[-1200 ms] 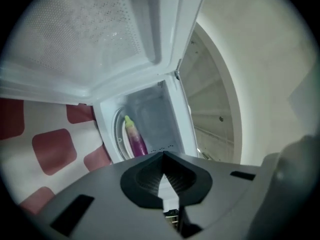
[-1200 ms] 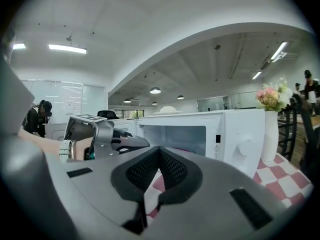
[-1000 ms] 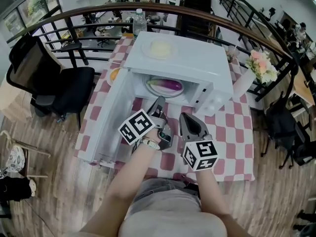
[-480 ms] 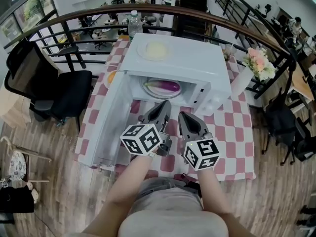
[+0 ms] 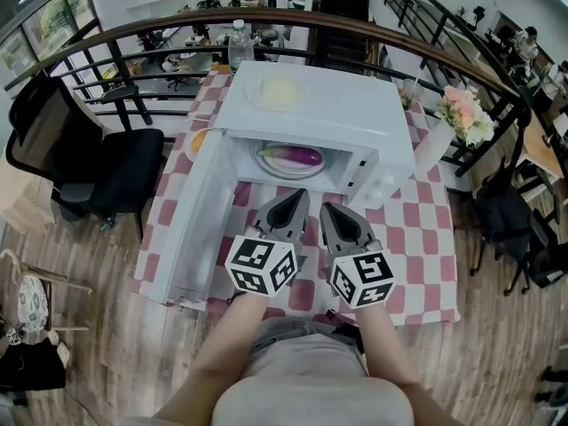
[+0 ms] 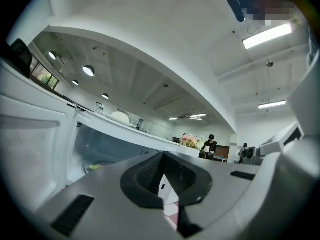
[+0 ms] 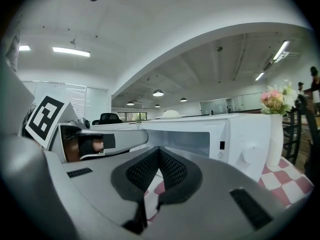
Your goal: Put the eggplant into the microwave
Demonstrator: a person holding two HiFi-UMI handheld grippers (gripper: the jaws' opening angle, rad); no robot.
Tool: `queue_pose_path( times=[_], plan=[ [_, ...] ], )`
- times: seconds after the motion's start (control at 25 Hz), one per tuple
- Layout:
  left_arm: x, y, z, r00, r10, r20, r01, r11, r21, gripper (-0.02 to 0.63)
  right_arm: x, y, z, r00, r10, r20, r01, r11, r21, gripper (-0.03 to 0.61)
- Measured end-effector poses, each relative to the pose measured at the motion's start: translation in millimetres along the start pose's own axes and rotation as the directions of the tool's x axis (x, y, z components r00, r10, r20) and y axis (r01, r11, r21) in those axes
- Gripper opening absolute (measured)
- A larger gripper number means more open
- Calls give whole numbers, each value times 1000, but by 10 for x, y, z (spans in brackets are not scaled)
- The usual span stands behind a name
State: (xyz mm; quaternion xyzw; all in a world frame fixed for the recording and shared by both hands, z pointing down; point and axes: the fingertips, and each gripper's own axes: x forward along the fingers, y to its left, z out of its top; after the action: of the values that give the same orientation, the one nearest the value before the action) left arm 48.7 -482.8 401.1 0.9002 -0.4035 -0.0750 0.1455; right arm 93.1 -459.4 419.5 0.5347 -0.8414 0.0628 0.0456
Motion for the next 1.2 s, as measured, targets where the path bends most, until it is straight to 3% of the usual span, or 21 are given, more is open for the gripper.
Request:
queue_pose_path(
  times=[0.24, 0.48, 1.2],
  plan=[
    [-44, -104, 31, 1000, -9, 3, 8, 992, 124, 2, -1, 21, 36, 1000, -10, 19, 11, 1000, -29, 23],
    [-58, -145, 16, 1000, -12, 2, 12, 990, 139, 2, -33, 42, 113, 997, -32, 72, 37, 997, -68, 23],
    [-42, -256, -12, 999, -40, 13, 36, 979, 201, 2, -78, 16, 136, 994, -40, 97, 50, 993, -102, 23]
  ],
)
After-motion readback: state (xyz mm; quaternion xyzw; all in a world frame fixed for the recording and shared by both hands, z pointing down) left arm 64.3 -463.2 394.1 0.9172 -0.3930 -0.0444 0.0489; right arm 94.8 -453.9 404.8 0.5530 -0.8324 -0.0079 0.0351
